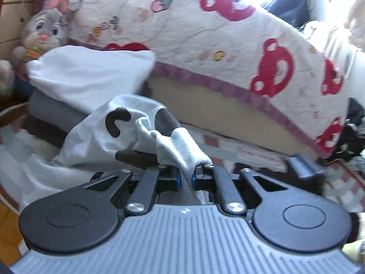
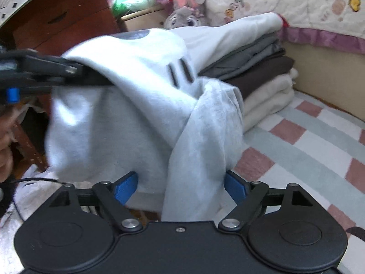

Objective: Fold clothes
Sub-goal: 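Grasp the grey sweatshirt with the left gripper while the right gripper grasps it too, then lift the grey sweatshirt off the stack with both grippers and carry it onto the rug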

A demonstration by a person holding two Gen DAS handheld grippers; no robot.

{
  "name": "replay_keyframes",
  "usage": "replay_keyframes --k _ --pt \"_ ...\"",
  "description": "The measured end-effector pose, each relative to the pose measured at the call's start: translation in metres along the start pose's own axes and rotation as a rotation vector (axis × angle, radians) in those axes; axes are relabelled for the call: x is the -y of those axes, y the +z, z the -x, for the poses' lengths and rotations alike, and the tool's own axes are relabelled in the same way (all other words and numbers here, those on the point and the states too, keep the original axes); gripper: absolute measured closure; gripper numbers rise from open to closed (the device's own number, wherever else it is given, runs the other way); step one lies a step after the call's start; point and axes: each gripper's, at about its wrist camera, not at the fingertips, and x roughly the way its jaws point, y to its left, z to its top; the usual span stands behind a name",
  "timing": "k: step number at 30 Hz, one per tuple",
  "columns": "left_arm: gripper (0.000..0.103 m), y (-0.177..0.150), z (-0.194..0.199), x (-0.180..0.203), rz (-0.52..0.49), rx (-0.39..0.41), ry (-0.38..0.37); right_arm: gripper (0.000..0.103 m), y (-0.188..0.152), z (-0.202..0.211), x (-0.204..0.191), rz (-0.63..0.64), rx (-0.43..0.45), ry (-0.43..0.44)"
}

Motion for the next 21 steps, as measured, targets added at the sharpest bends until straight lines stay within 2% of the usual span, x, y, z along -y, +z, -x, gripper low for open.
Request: replay_keyframes --k 2,3,4,5,6,9,14,17,21 --pt "0.095 0.002 0.000 0.006 0.006 0.005 -0.039 0.017 -0.002 0.002 0.006 -0.026 0.013 -0.016" --pt "0.095 0.004 0.000 0.010 0.009 0.007 -0.059 0.020 -0.003 0.004 0.010 -0.040 0.022 -0.021" --pt "0.095 0.005 0.001 0.013 0.011 0.009 -0.077 0.028 -0.003 0.010 0.013 -0.052 0.037 -0.027" --pt "0.095 0.006 0.002 0.018 0.011 0.011 -0.095 0.050 -0.002 0.018 0.014 -0.054 0.054 -0.023" --pt "0.095 0.009 0.001 0.023 0.007 0.021 -0.108 0.064 -0.002 0.026 0.016 -0.057 0.071 -0.020" --pt "0.095 0.020 -0.002 0.038 -0.010 0.062 -0.143 0.071 0.001 0.050 0.021 -0.063 0.122 -0.011" --pt "0.095 0.055 -0.021 0.068 -0.059 0.152 -0.176 0.077 0.013 0.092 0.030 -0.034 0.212 -0.072" --pt "0.095 0.092 -0.036 0.094 -0.146 0.215 -0.173 0.082 0.028 0.123 0.040 -0.019 0.291 -0.110" --pt "0.095 0.137 -0.046 0.126 -0.193 0.310 -0.228 0.084 0.054 0.169 0.052 -0.044 0.427 -0.188"
